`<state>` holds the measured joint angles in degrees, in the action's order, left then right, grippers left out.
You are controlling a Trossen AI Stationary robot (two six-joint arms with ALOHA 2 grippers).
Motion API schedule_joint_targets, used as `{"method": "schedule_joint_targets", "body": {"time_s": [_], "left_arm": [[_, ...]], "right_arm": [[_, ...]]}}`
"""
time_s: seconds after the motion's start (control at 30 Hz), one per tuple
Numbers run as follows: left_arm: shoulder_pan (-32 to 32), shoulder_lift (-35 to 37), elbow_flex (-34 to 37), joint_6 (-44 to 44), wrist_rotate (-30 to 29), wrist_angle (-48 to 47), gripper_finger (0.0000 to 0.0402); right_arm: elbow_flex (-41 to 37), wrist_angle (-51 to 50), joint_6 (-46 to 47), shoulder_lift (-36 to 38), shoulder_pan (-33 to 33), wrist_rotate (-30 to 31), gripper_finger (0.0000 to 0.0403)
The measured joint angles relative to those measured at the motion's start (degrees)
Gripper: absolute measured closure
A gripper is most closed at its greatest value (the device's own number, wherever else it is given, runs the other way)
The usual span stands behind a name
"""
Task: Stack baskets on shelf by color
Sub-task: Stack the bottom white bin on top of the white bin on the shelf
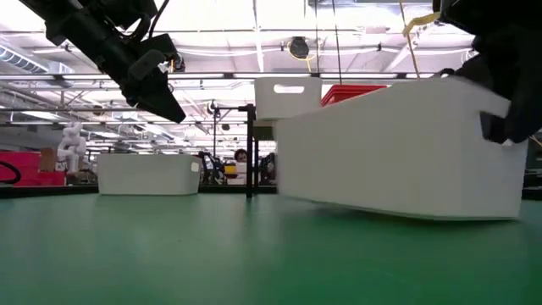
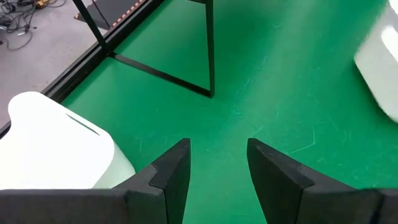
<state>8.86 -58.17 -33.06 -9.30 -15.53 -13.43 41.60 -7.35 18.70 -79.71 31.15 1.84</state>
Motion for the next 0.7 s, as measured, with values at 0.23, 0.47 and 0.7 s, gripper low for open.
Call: {"method": "schedule_joint_targets", "body": {"time_s": [0.23,0.47,0.7], "left_arm": [[0.1,0.0,0.0,0.1,-0.1,0.2,0.0243],[0.1,0.0,0.0,0.6,-0.7,0.6,0.0243],[0.1,0.0,0.0,1.0,-0.8,0.4,0.0243]], "right_arm": [[5.8,8.1,-7.1,0.6,-1.7,-6.7,0.0398],[23.7,3.4,-27.0,1.1,-6.3,-10.5,0.0401],[38.7,-9.7,-46.9,1.0,-14.8,6.7,0.0402]]}}
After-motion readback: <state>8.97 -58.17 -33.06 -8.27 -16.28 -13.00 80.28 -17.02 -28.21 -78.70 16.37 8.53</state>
